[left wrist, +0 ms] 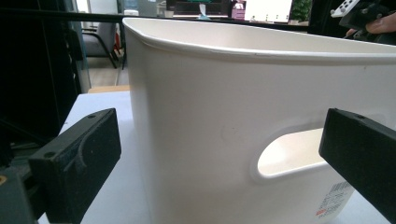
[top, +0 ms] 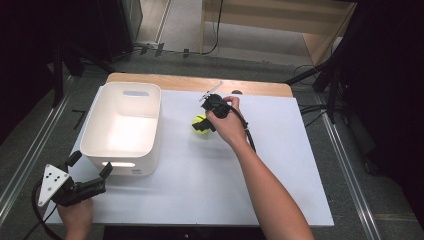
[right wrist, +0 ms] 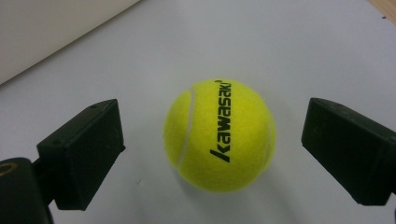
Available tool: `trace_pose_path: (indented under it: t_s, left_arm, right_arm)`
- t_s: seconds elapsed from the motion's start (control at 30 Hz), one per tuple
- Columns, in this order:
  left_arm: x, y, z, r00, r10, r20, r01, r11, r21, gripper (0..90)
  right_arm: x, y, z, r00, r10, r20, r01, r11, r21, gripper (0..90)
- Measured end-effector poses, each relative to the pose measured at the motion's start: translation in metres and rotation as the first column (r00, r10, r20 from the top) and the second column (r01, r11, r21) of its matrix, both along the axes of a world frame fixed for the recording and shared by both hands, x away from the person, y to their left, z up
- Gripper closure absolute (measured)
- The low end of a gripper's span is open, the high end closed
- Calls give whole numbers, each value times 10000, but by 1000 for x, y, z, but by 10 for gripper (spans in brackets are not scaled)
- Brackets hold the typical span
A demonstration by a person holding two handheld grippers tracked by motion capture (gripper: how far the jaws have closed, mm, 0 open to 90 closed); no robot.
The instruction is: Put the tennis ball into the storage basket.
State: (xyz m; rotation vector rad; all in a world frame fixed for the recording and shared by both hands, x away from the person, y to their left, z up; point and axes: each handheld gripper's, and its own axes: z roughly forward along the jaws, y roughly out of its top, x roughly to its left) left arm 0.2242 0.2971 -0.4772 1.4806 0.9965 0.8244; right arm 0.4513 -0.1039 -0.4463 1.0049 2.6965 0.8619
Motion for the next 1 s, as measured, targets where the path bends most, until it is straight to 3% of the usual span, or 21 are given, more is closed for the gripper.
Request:
trace_pose_path:
  t_s: [0.47,0.53,0.67,1.0]
  left_arm:
    - [0,0,0,10000,-6,26,6,10000,-26,0]
    - [0,0,0,10000,-10,23,10,10000,-15,0]
    - [0,0,0,10000,-14,32,14,10000,-34,0]
    - [0,0,0,10000,-13,31,13,10000,-18,0]
  right_arm:
    - [8,7,-13,9980,93,-621,-118,9991,-413,57]
    - [8,9,-15,9976,-4,-688,-24,9992,-400,125]
    - [10,9,-19,9964,-75,-848,36,9989,-466,129]
    - [13,10,-25,9967,-334,-737,276,9965,-790,146]
